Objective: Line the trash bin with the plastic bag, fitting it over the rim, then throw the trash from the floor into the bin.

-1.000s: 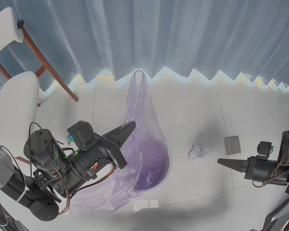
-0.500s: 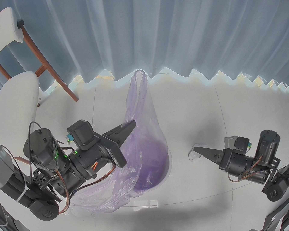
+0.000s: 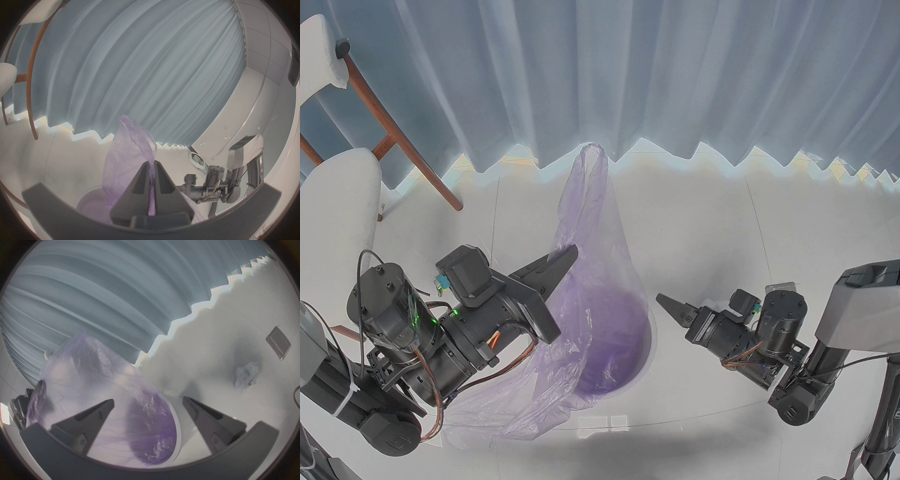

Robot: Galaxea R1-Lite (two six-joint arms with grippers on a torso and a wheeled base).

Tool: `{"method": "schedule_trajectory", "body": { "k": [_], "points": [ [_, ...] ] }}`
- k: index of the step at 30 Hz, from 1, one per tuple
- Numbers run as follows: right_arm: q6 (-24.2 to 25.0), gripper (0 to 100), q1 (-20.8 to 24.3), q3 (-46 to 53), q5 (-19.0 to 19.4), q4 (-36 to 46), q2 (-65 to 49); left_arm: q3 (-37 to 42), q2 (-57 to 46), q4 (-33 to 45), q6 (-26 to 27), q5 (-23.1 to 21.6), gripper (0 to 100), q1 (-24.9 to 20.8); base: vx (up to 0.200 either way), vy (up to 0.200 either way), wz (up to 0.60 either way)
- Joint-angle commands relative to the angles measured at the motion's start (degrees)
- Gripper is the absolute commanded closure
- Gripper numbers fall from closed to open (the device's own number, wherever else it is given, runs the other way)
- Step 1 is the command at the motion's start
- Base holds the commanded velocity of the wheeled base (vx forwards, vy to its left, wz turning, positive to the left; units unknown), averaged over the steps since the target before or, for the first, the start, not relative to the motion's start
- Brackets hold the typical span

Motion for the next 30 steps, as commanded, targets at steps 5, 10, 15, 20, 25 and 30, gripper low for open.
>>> {"method": "schedule_trajectory", "body": {
  "k": [5, 10, 15, 20, 25, 30],
  "points": [
    [-0.2, 100, 3.2, -5.3, -0.2, -0.9, 6.9, 0.0, -0.1, -0.1, 0.0, 0.0, 100, 0.0, 0.0, 0.0, 0.0],
    [-0.2, 100, 4.2, -8.9, 0.1, -0.6, 7.9, -0.1, -0.1, 0.0, 0.0, 0.0, 100, 0.2, 0.0, 0.0, 0.0],
    [-0.1, 100, 6.9, -14.7, 0.3, 3.6, 10.1, -0.1, 0.2, -0.1, 0.0, 0.0, 100, 0.5, 0.0, 0.0, 0.0],
    [-0.1, 100, 8.4, -24.3, 0.3, 10.9, 13.8, -0.8, 0.3, -0.1, 0.0, -0.1, 100, 1.3, 0.0, 0.0, 0.0],
    [0.5, 100, 8.8, -34.1, 0.4, 19.8, 16.4, -1.0, 1.1, -1.1, -0.3, -0.2, 100, 2.1, 0.0, 0.0, 0.0],
    [4.3, 100, 8.8, -43.4, 1.8, 29.3, 17.7, -2.6, 4.3, -2.3, -0.3, 0.0, 100, 2.9, 0.0, 0.0, 0.0]
  ]
}}
